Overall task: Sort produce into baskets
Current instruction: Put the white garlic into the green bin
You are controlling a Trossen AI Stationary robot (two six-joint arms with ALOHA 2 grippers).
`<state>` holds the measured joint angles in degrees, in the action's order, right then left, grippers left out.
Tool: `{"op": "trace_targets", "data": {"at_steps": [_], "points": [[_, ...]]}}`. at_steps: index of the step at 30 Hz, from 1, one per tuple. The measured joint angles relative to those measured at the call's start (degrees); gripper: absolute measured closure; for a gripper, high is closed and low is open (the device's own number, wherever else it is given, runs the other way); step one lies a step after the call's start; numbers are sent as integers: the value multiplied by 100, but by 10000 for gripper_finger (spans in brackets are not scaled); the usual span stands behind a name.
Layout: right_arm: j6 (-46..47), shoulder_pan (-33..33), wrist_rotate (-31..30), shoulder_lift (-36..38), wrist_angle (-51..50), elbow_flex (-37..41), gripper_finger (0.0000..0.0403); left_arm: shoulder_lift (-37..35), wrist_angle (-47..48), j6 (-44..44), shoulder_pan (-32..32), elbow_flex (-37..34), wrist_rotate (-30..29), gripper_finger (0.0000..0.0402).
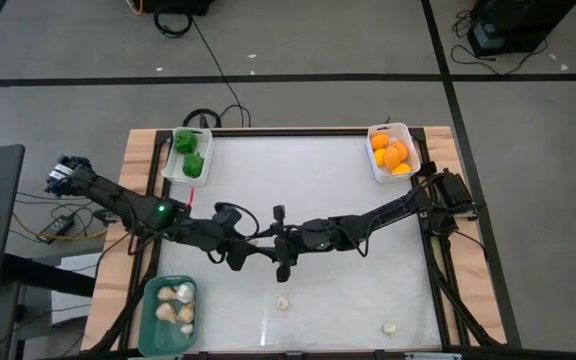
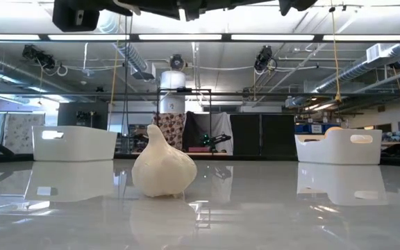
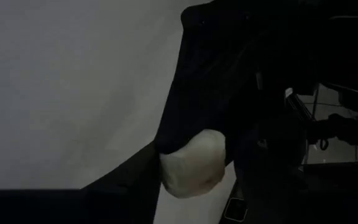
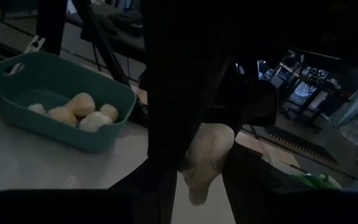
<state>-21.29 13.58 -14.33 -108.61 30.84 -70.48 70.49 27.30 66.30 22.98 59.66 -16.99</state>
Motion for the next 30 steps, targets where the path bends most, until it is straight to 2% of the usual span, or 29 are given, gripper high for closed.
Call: {"op": "trace_targets", "data": {"at_steps": [6,12,17,20,23,25,30], "points": [[-10,-15,2,33,-124,-4,274,-50,-9,-79,-92,0,31,251],[340,-36,-47,38,-342,-26,238,-117,155,-146,-182,0,-108,268],[1948,-97,84,40,-743,-26,195,-237,555,-136,-181,0,-87,270],[3077,-210,310,38,-1218,-26,171,-421,989,-127,-177,0,-77,270],[3768,-345,615,38,-1723,-24,152,-663,1323,-52,-154,0,64,270],[4021,-441,848,38,-2082,-23,143,-816,1635,6,-118,0,405,270],[4509,-655,1722,29,-2630,-19,135,-1007,2381,317,320,2,1950,270]]}}
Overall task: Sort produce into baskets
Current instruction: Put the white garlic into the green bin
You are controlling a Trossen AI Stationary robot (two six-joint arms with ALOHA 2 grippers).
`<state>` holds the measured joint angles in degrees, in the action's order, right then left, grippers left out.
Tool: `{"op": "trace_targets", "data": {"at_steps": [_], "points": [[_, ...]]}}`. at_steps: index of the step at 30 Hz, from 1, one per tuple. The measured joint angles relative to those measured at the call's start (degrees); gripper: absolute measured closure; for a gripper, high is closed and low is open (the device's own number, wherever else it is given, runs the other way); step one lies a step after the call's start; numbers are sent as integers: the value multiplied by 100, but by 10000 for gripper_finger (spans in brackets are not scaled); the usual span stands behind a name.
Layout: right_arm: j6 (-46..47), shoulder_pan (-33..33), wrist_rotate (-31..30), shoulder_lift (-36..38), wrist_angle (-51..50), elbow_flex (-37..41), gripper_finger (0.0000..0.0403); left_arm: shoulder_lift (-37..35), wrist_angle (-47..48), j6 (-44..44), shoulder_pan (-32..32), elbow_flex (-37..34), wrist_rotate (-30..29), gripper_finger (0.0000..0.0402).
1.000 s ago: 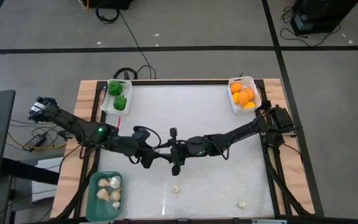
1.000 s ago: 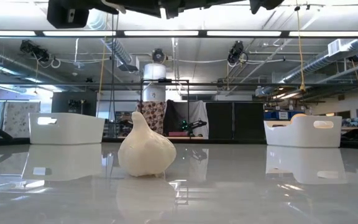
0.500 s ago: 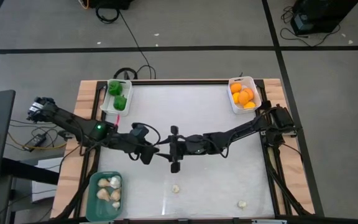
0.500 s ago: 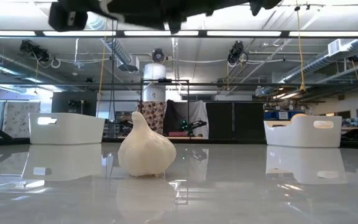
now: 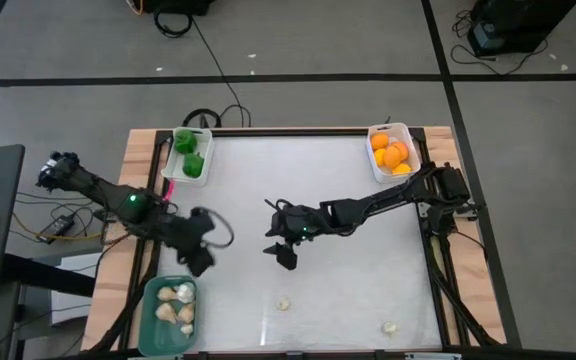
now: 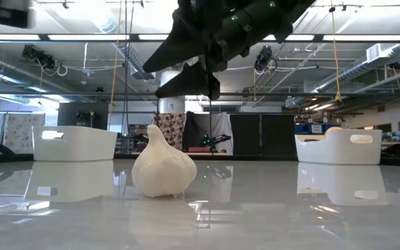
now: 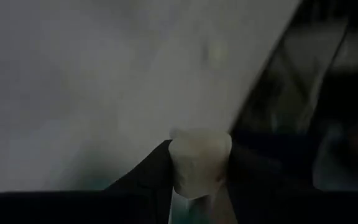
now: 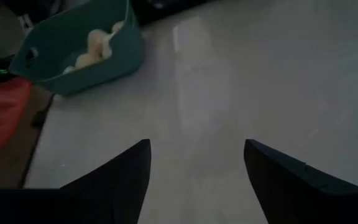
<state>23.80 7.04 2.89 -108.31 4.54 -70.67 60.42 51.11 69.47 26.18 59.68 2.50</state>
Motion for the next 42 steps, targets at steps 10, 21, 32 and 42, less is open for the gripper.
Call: {"op": "trace_targets", "data": {"at_steps": [10,21,32,42], "points": [[234,-86,470,-33,-160,4,135,167,704,1418,1555,0,575,270],[29,-113,727,-33,-847,7,135,1594,631,1346,2242,0,789,244],[-588,-41,141,-33,-845,7,135,2591,1146,1176,2397,-2,1001,146],[-1532,373,1033,-33,-778,334,135,2394,1120,977,2120,304,597,132]]}}
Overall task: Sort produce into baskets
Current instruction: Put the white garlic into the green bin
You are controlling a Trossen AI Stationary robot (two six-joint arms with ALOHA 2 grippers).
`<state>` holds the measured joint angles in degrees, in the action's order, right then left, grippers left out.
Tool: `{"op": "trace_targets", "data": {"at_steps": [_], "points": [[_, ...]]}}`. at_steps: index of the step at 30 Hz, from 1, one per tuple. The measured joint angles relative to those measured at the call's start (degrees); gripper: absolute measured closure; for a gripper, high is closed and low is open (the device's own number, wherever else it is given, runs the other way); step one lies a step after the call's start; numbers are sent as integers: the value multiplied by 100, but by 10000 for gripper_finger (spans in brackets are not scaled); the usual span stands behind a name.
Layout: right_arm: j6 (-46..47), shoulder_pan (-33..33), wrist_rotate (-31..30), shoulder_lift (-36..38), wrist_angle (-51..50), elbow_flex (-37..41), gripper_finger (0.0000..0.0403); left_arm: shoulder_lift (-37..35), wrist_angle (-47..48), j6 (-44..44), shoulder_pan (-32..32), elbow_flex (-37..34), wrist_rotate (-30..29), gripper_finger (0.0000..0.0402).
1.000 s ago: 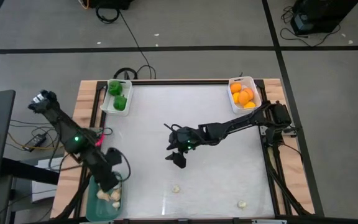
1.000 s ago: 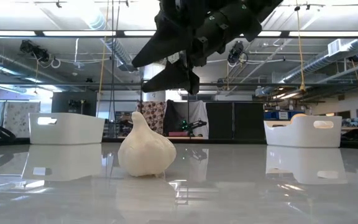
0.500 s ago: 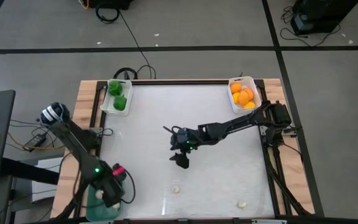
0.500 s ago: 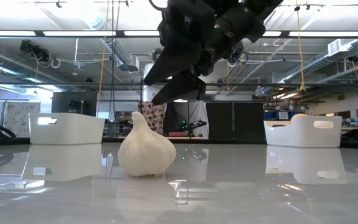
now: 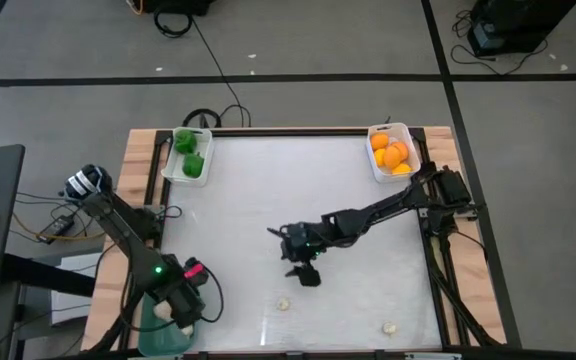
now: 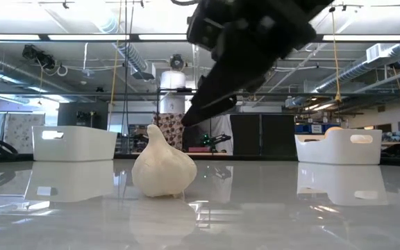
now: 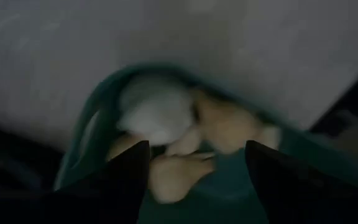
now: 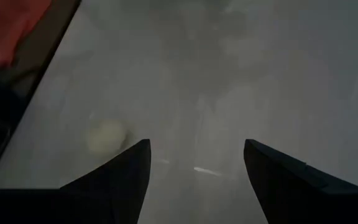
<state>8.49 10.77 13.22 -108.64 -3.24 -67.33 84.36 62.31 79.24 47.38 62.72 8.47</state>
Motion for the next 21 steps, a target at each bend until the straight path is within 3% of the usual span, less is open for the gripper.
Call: {"op": "trace_targets", "data": {"at_steps": [5,11,14,21], "points": [[-779,232,87,0,622,392,135,0,-693,-351,-212,50,-253,132],[-1017,454,295,-2,1353,596,135,0,-1772,-859,-475,50,-1139,133],[-1011,576,310,-64,1989,702,135,35,-2260,-1519,-551,50,-1532,133],[-805,797,451,-871,2570,643,135,276,-2811,-3020,-714,50,-1638,133]]}}
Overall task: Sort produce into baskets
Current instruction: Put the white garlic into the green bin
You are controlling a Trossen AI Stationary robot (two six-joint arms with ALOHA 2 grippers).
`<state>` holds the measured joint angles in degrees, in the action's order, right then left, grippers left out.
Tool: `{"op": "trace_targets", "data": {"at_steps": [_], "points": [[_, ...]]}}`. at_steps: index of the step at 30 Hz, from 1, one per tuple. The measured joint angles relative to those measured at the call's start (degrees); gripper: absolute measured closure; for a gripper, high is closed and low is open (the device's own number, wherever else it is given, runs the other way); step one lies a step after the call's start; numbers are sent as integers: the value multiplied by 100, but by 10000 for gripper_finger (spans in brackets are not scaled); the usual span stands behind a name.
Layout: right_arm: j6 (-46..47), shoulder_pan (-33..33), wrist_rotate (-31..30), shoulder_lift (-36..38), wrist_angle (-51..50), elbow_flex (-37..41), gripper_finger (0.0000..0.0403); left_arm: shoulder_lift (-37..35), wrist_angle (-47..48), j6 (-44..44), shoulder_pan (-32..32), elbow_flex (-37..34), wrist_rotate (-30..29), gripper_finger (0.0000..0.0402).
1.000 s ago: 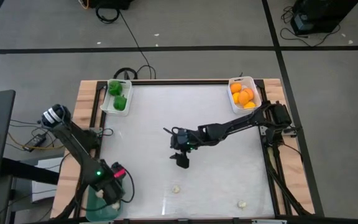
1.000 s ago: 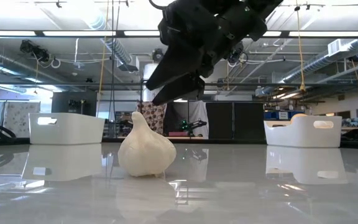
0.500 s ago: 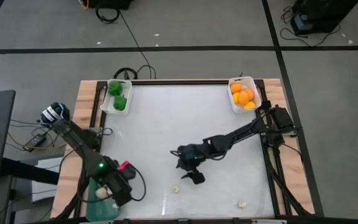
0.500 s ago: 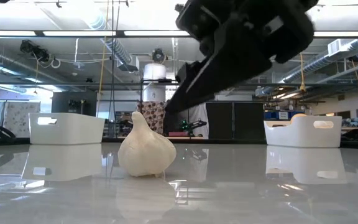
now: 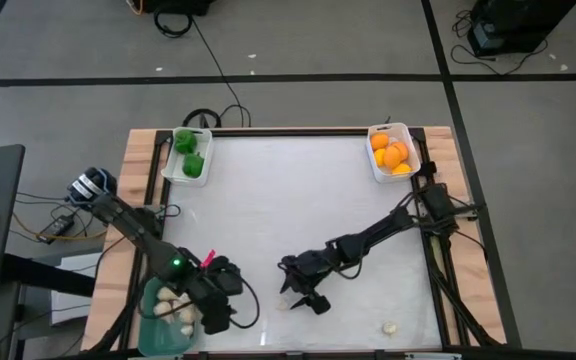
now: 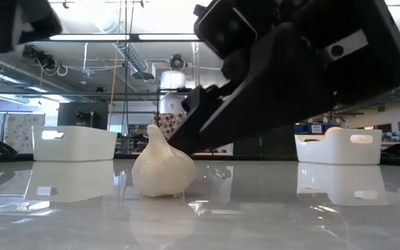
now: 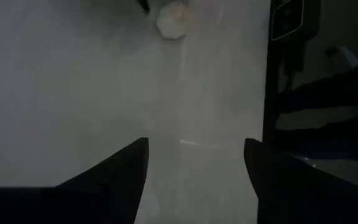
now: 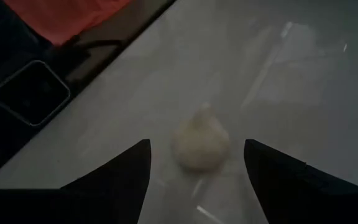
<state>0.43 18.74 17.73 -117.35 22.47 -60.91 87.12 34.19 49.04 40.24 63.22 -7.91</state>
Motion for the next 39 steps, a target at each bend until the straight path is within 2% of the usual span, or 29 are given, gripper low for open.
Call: {"op": "trace_targets", "data": {"at_steps": [5,8,16,23,27,29,33,39], "points": [[303,9,9,-281,158,-133,135,161,-277,-59,-157,0,0,133],[286,16,-271,-281,252,-143,142,256,-621,-49,-239,-2,-8,133],[255,29,-78,-436,418,-142,191,594,-1406,5,-279,0,-8,133],[368,56,-154,-454,510,-135,212,752,-1329,254,-349,-2,-221,133],[623,-8,-171,-454,565,-135,244,825,-768,1066,-469,-2,-341,133],[831,-57,-222,-454,588,-135,264,836,-577,1322,-538,-4,-308,140],[1173,-167,-324,-450,739,-137,297,834,-786,1076,-578,-4,-286,169],[1716,-412,-437,-287,1087,-135,305,822,-909,991,-694,-2,-50,200]]}}
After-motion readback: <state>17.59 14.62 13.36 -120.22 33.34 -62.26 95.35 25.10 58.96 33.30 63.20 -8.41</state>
